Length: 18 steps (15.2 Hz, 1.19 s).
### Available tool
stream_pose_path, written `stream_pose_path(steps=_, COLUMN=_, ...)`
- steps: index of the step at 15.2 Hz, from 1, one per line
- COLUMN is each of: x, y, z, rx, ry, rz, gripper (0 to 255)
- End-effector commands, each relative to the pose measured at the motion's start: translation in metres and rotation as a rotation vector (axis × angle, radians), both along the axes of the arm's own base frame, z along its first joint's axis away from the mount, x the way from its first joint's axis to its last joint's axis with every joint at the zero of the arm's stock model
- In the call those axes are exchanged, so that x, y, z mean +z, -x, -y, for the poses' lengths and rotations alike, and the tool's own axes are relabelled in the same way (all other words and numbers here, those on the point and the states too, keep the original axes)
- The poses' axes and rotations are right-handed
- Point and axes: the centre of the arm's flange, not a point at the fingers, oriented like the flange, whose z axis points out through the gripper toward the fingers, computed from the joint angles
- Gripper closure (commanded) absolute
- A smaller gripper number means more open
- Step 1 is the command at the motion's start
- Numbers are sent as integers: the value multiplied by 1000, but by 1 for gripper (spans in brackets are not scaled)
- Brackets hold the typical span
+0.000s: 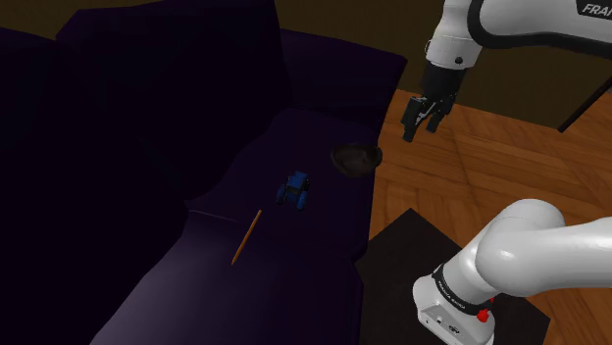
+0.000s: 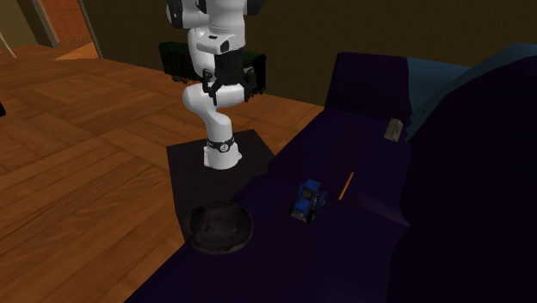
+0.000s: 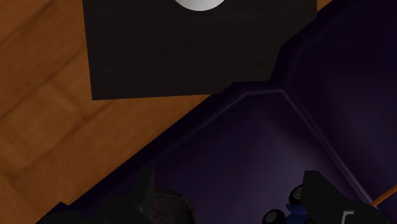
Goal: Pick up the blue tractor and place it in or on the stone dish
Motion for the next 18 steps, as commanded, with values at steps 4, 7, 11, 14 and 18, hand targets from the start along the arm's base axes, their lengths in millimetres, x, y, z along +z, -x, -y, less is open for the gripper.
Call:
stream_pose_path(steps=4, x=-27, y=-16, z=-23, rx=1, ry=5, rz=18, gripper=0)
stream_pose_path(steps=7, x=-53, y=-32, z=-46, rx=3, ry=10, rz=35, gripper=0)
stream_pose_path(steps=11, x=-89, y=-54, z=-77, rx=5, ry=17, rz=59, gripper=0)
stream_pose_path(steps=14, x=-115, y=-71, z=-100, rx=6, ry=22, rz=76, gripper=0)
stream_pose_path(steps=18, x=-149, y=-94, z=-130, rx=8, ry=29, rz=100, gripper=0)
